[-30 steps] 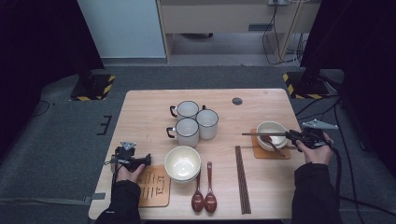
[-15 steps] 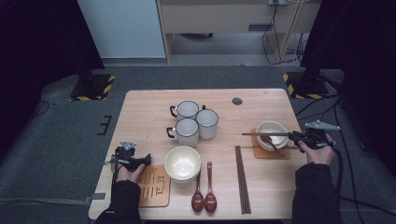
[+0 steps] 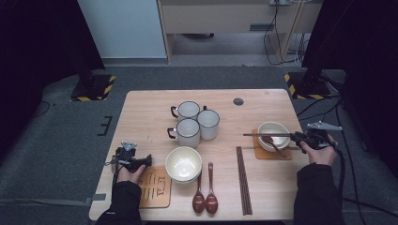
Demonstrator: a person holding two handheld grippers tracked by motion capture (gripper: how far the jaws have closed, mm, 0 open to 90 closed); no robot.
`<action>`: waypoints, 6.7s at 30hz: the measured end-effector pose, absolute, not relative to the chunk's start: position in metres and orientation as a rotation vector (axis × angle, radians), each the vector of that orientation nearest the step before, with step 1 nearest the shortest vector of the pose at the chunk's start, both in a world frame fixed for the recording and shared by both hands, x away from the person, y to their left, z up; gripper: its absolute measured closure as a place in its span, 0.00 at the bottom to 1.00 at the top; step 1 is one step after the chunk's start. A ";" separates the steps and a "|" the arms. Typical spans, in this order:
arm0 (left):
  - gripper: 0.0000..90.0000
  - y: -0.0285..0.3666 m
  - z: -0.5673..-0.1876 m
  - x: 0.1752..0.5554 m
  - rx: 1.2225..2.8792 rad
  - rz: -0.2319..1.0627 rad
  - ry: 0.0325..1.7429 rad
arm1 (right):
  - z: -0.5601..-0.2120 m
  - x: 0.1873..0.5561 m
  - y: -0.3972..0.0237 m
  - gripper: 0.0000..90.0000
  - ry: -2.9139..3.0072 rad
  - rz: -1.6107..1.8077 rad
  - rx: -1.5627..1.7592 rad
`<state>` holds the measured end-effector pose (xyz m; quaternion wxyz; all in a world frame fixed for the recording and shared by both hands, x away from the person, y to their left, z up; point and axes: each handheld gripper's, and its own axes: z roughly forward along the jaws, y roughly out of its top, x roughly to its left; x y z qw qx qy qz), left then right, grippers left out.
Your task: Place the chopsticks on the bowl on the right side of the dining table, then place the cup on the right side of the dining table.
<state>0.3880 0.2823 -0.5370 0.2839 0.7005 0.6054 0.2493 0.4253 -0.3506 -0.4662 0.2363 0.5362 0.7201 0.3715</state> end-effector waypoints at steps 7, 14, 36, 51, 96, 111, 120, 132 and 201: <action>0.00 0.282 -0.537 0.388 1.875 0.667 1.620 | -0.460 0.423 -0.351 0.75 1.960 1.053 1.461; 0.00 0.282 -0.537 0.388 1.874 0.667 1.620 | -0.443 0.419 -0.345 0.63 1.937 1.138 1.430; 0.00 0.282 -0.537 0.388 1.875 0.667 1.620 | -0.396 0.407 -0.308 0.42 1.958 1.264 1.303; 0.00 0.282 -0.537 0.388 1.875 0.667 1.620 | -0.388 0.410 -0.289 0.39 2.007 1.256 1.259; 0.00 0.282 -0.537 0.388 1.878 0.667 1.619 | -0.357 0.448 -0.178 0.39 2.115 1.240 1.138; 0.00 0.282 -0.537 0.388 1.875 0.667 1.620 | -0.364 0.470 -0.140 0.40 2.152 1.235 1.110; 0.00 0.282 -0.537 0.388 1.875 0.667 1.620 | -0.370 0.482 -0.123 0.41 2.171 1.221 1.107; 0.00 0.282 -0.537 0.388 1.875 0.667 1.620 | -0.396 0.499 -0.108 0.44 2.212 1.183 1.145; 0.00 0.282 -0.537 0.388 1.875 0.666 1.619 | -0.468 0.548 -0.081 0.84 2.342 0.944 1.392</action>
